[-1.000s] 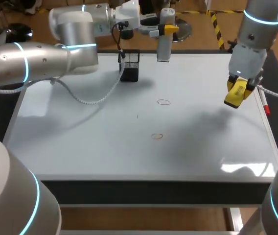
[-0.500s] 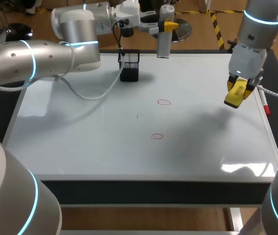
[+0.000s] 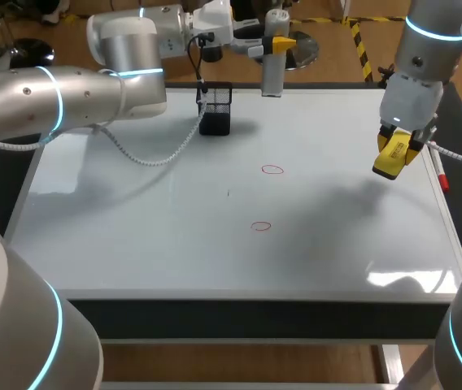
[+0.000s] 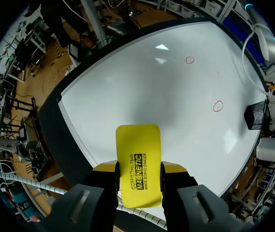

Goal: Pick up the inspection probe, press it on each red-marked spot on the whiteboard one by one, put down the probe, pick up the eraser, and wipe off all the red marks.

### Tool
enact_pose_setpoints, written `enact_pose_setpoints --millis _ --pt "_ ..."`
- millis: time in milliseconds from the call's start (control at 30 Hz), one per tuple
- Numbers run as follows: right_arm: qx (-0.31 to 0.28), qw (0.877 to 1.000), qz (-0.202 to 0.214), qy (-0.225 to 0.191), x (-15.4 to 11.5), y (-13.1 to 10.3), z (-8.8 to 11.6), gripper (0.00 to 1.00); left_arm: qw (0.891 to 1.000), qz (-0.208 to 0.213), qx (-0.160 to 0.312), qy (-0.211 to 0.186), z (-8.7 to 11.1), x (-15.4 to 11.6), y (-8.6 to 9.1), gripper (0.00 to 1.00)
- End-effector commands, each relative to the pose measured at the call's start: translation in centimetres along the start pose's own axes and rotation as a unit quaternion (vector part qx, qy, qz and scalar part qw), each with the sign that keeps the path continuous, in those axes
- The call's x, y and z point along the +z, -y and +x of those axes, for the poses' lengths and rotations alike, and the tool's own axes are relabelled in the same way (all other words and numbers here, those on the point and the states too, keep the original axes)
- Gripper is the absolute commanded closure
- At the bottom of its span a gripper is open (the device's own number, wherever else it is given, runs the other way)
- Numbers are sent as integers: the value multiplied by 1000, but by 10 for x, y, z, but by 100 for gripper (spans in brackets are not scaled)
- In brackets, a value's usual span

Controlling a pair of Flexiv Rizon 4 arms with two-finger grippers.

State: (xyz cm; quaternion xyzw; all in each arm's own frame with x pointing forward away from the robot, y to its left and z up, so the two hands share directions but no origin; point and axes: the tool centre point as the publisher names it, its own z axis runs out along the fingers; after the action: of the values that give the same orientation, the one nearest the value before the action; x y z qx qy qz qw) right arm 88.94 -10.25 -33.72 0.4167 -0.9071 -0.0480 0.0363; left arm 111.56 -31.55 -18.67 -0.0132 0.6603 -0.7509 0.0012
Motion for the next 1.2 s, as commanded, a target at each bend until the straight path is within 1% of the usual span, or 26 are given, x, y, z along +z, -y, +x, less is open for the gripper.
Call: enact_pose_setpoints --millis 33,133,233,433,533,600,667,733,767,833,900,933,1000,1067,1200 --pt "-12 1000 0 -5 0 -2 -7 100 1000 0 0 -1 -1 1 1 100" --pt "-46 999 -1 -14 2 -15 -30 100 1000 0 0 -1 -1 1 1 100" --pt "-77 997 1 -14 4 -31 -55 100 1000 0 0 -1 -1 1 1 100" --pt "-145 989 -2 -10 8 -68 -103 100 1000 0 0 -1 -1 1 1 100" --pt "-178 984 2 -21 8 -88 -125 100 1000 0 0 -1 -1 1 1 100" --pt "-195 981 3 -15 7 -102 -139 100 1000 0 0 -1 -1 1 1 100" --pt "-207 978 12 -25 8 -116 -152 100 1000 0 0 -1 -1 1 1 100" --pt "-220 975 9 -17 9 -127 -163 100 1000 0 0 -1 -1 1 1 100" --pt "-226 974 12 -25 10 -131 -169 100 1000 0 0 -1 -1 1 1 100" --pt "-234 972 11 -26 13 -136 -177 100 1000 0 0 -1 -1 1 1 100" --pt "-238 970 18 -36 15 -139 -184 100 1000 0 0 -1 -1 1 1 100" --pt "-243 969 15 -34 16 -140 -187 100 1000 0 0 -1 -1 1 1 100" --pt "-254 966 18 -47 18 -145 -194 100 1000 0 0 -1 -1 1 1 100" --pt "-267 962 15 -51 22 -149 -202 100 1000 0 0 -1 -1 1 1 100" --pt "-283 957 13 -58 30 -150 -214 100 1000 0 0 -1 -1 1 1 100"
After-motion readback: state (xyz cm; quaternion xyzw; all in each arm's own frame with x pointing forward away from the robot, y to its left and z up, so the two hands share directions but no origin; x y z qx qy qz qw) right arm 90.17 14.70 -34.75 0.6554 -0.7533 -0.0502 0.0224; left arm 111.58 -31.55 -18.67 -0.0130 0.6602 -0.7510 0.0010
